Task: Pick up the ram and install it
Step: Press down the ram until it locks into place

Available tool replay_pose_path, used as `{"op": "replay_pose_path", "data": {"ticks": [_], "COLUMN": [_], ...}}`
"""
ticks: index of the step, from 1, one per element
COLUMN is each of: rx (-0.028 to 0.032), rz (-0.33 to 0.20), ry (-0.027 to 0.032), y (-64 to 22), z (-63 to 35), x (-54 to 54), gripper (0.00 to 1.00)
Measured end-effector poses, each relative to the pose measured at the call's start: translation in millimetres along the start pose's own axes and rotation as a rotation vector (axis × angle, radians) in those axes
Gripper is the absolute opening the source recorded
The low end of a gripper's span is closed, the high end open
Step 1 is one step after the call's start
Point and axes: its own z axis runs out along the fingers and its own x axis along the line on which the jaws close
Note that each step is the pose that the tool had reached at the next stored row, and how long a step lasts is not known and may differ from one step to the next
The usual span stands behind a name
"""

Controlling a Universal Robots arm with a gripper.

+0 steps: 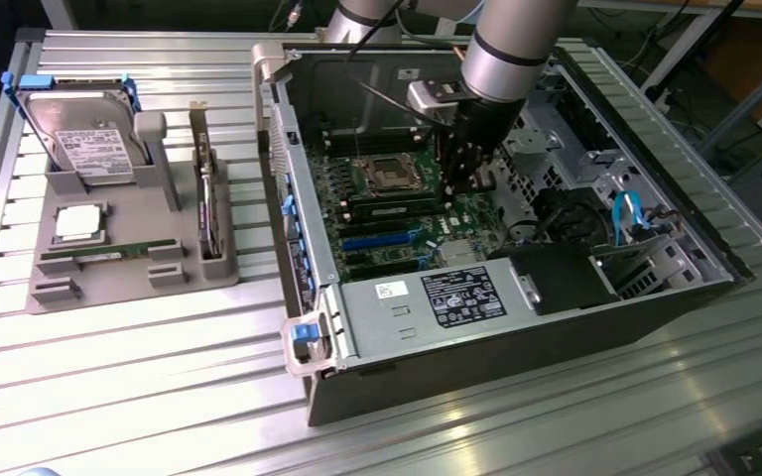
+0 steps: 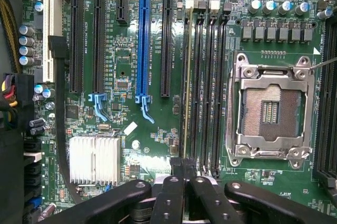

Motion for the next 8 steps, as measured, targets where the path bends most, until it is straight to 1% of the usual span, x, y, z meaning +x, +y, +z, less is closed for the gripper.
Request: {"op": "replay_pose_path", "data": {"ticks": [1,2,4,8], "rx": [-0.0087,-0.0154,-0.0243,-0.0254], "rz": [0.000,-0.001,-0.001,-0.001], "ry": [-0.0009,-0.0002,-0.0011,-0.0006], "y": [-0.3,-0.3,-0.3,-0.3], "z": [-0.6,-1.9,-3.2,-3.4], "x": [0.0,0.2,0.2,0.3], "gripper": [0.11,0.11,0.11,0.11]}}
